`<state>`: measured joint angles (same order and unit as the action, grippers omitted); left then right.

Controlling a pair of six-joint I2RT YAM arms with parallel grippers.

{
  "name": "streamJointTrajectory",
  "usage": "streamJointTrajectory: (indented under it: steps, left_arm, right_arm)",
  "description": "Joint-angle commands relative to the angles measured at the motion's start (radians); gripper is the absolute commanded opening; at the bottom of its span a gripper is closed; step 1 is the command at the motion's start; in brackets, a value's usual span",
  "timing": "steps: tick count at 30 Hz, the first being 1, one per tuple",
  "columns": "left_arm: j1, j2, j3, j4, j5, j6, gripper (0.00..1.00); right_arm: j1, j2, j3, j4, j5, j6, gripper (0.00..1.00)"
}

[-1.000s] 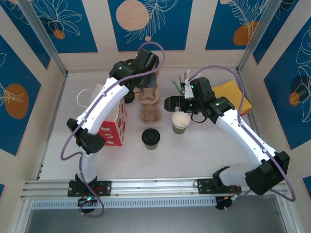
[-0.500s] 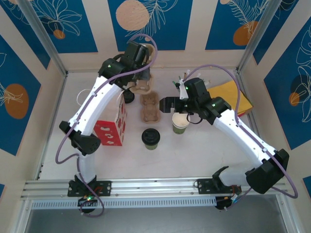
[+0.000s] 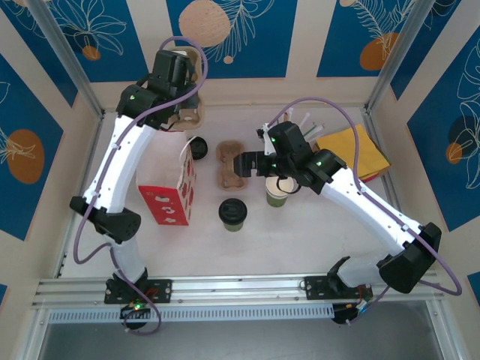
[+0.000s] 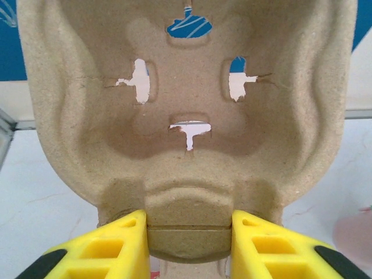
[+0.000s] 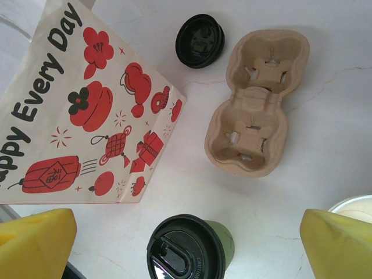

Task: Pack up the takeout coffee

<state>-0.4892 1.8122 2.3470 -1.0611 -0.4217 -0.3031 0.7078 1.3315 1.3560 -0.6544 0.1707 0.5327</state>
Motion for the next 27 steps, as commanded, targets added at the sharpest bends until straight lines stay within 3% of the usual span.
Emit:
streamJointTrajectory:
  steps: [1,16,27]
  left_arm:
    - [0.023,-0.076,-0.059,0.027,-0.06,0.042,0.32]
    - [0.036,-0.42,-0.516,0.105,-0.012,0.031,0.32]
    - [0.035,-0.522,-0.641,0.049,0.053,0.0,0.31]
  right_arm:
    - [0.012,0.002,0.032,-0.024,0.029,0.01,0.99]
    - [0.042,0.033,0.052,0.001,0.001,-0.009,0.99]
    - [0.053,0.02,0.04,0.077,-0.13,-0.038,0.99]
